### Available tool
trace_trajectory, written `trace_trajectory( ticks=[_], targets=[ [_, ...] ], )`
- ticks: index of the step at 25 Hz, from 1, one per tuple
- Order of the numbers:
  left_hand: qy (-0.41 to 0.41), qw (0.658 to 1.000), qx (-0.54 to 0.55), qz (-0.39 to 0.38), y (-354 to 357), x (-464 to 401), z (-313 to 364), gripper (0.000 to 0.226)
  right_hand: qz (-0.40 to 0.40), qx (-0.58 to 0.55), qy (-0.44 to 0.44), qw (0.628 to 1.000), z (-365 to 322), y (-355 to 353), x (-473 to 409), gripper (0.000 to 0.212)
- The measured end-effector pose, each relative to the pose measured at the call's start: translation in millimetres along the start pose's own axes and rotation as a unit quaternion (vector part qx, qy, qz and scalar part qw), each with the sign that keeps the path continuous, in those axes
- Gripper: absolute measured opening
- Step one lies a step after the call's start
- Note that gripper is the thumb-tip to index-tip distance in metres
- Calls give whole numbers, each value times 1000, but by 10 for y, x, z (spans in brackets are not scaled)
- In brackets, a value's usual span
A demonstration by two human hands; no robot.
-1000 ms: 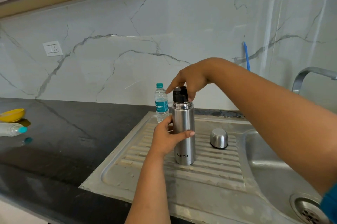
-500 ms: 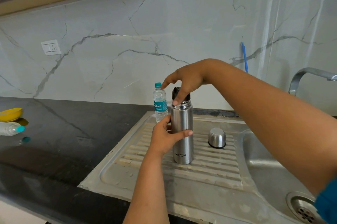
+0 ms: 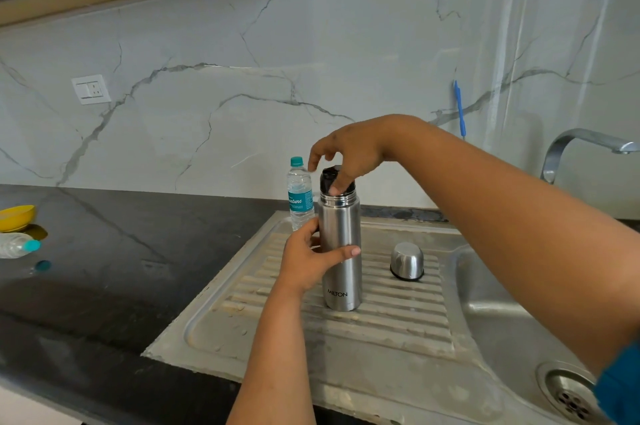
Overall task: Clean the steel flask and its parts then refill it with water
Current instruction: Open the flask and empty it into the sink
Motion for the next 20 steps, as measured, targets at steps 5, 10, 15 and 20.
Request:
trace_trajectory(
  ticks=[5, 10, 15, 20],
  targets=[
    [0, 1000, 3, 1, 8, 0, 17, 68, 65, 49, 58, 995, 86, 9, -98, 59],
    [5, 1000, -3, -5, 21, 19, 52, 67, 7, -147, -61, 987, 144, 22, 38, 44],
    [8, 1000, -19, 18, -84, 32, 21, 62, 38, -267, -142, 952, 267, -108, 110, 48],
    [0, 997, -28, 74, -356, 111, -48, 54, 86, -456, -165, 870, 684, 87, 82, 42]
  ],
)
Point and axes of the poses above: each hand's wrist, its own x-axis away from the middle knuckle, its own y-axis out of the palm, z = x × y, the point moved 7 cm from there along -x, towards the middle knuckle, and after that the axes turned 15 degrees about -z, right-handed, at the moved point
